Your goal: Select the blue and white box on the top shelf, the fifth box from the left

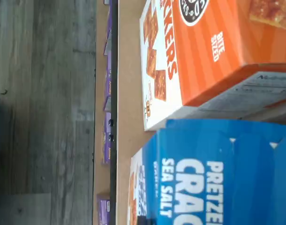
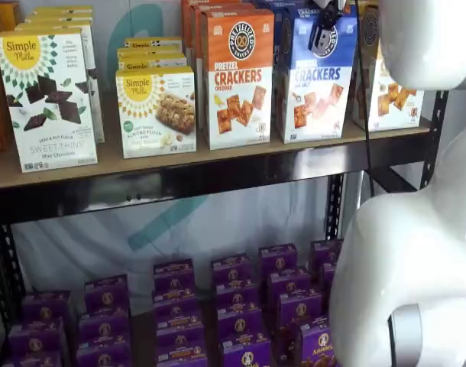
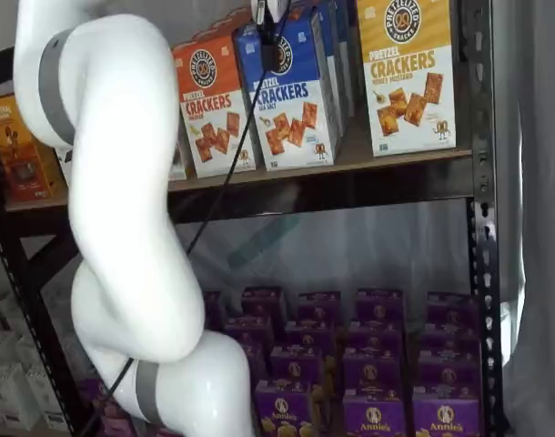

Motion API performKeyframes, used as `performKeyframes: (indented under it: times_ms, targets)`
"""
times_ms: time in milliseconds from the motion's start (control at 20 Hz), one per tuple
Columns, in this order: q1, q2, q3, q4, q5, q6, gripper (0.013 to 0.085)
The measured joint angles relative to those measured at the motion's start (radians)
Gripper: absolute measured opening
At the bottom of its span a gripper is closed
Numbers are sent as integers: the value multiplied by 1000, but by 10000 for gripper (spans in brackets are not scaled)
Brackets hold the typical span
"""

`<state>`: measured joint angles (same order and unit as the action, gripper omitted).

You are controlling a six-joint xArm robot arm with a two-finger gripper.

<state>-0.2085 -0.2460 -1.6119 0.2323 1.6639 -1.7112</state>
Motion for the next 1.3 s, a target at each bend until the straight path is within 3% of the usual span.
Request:
performKeyframes:
  times_ms: [400, 900, 1300]
  targets:
    - [-10, -15, -2, 13, 35, -1, 570]
    - [-49, -90, 23, 75, 132, -3, 570]
    - [-36, -206, 125, 36, 168, -1, 570]
